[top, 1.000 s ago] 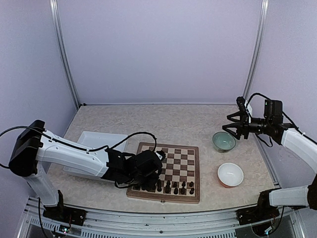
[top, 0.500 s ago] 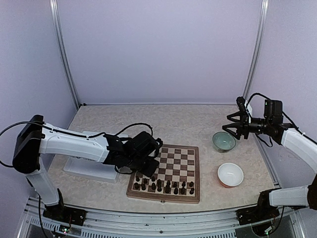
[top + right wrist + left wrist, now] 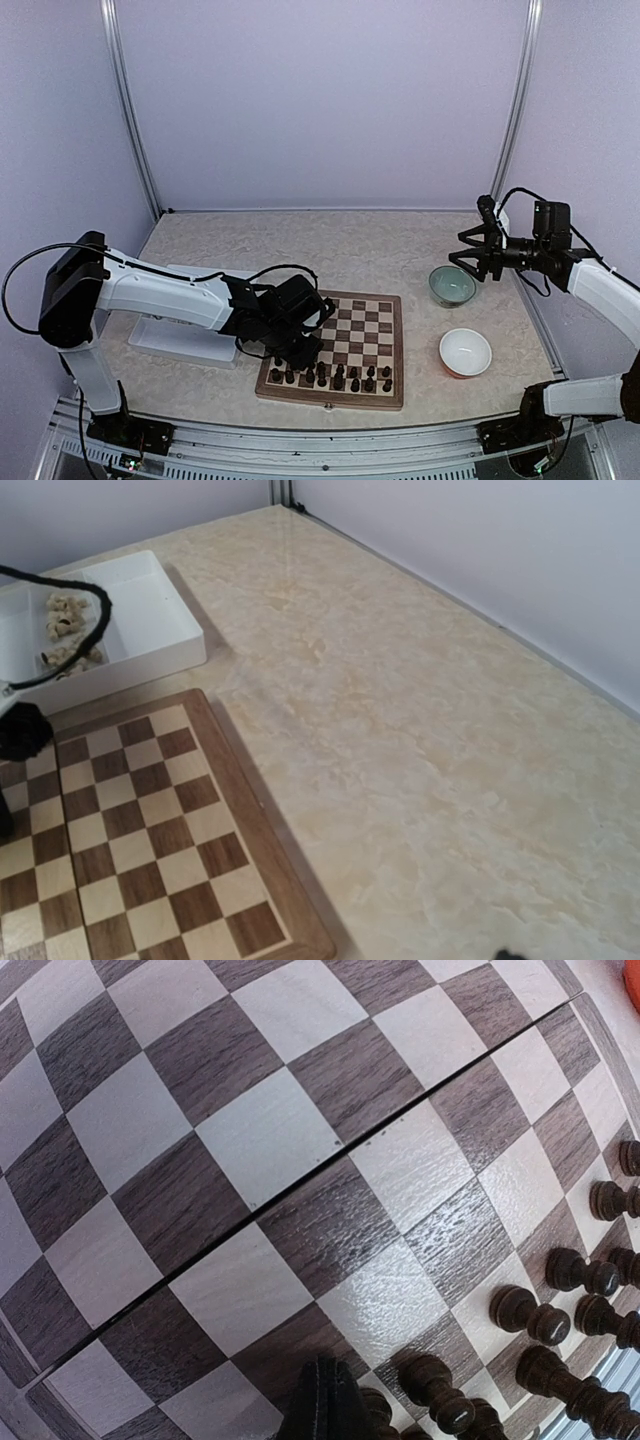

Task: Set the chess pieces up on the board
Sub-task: Adjust the pawn at f7.

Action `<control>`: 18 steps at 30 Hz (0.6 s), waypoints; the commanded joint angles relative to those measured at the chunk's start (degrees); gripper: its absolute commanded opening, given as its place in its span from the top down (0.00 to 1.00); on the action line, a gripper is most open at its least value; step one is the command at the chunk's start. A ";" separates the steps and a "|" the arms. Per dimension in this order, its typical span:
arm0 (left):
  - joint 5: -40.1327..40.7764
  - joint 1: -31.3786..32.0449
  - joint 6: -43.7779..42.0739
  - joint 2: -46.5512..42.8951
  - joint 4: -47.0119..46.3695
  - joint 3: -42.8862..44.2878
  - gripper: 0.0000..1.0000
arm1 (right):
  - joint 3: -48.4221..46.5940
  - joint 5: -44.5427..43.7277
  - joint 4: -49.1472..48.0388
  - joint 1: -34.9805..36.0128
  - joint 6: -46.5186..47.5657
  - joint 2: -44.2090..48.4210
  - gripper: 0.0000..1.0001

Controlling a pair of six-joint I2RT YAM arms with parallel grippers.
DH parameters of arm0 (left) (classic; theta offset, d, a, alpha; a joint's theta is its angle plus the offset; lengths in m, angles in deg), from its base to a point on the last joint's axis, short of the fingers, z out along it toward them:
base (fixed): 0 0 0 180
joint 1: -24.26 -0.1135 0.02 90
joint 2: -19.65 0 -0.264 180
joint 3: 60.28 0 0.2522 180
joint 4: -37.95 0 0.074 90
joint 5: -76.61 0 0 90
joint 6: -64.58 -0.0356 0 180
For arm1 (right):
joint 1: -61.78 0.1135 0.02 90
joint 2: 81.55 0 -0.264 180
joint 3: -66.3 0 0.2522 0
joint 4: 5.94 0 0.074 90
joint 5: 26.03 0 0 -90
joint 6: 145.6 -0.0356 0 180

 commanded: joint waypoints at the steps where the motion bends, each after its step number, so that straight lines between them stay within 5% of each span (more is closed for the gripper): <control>1: -1.12 -0.21 -0.93 0.69 1.37 0.86 1.00 | 0.37 1.06 0.32 -0.58 0.47 -0.32 0.26; 15: 8.43 -0.53 -0.73 -3.96 3.72 3.84 0.99 | -1.00 0.30 0.95 -0.62 0.25 -0.62 0.26; 17: 11.62 -0.79 -1.19 -5.79 4.76 5.64 0.97 | -3.39 -1.72 2.34 -0.59 -0.56 -1.12 0.23; 18: 13.36 -0.98 -1.49 -6.66 5.48 6.58 0.94 | -4.81 -2.89 3.29 -0.61 -1.19 -1.52 0.12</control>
